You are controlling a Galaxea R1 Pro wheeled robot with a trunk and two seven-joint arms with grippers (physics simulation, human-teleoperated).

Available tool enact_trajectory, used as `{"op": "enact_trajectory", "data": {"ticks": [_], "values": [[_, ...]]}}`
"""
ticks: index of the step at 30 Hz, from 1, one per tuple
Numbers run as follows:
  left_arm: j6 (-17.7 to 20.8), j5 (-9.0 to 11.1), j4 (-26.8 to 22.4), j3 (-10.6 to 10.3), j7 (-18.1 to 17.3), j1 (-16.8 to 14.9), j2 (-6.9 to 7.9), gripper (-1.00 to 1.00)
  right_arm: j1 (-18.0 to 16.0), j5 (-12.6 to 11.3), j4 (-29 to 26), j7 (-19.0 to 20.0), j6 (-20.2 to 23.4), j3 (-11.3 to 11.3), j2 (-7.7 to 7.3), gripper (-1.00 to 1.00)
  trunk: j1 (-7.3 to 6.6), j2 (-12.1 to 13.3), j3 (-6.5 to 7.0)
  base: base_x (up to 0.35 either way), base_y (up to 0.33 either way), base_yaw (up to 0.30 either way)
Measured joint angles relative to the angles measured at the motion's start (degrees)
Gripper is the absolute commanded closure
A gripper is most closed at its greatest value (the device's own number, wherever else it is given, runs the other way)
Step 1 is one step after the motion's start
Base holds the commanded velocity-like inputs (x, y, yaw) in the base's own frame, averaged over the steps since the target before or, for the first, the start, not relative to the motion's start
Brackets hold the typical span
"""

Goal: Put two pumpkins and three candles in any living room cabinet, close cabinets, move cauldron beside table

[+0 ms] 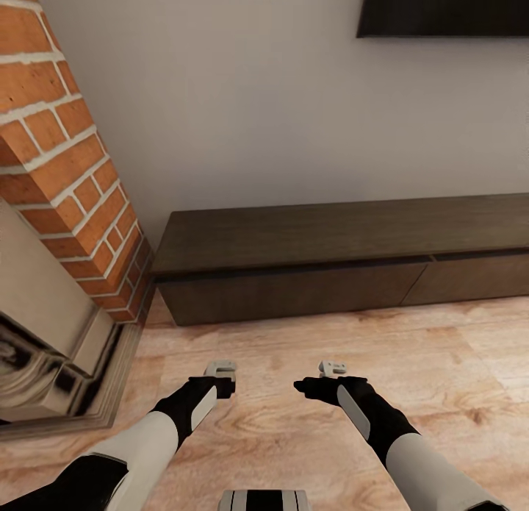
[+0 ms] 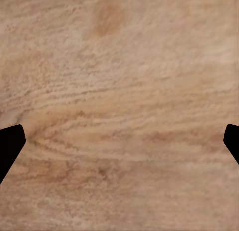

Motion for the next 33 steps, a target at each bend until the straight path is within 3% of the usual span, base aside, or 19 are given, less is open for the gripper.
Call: {"op": "enact_trajectory", "data": {"ticks": [17, 33], "values": [[0.02, 0.06, 0.07, 0.05, -0.05, 0.00, 0.00, 1.00, 0.00, 0.00, 0.00, -0.07, 0.00, 0.00, 0.00, -1.00, 0.00, 0.00, 1.55, 0.000, 0.000, 0.000], [0.03, -0.08, 0.24, 0.07, -0.05, 0.00, 0.00, 1.00, -0.01, 0.02, 0.00, -0.07, 0.00, 0.00, 0.00, -1.00, -0.42, 0.21, 6.55, 0.000, 0.000, 0.018]]}}
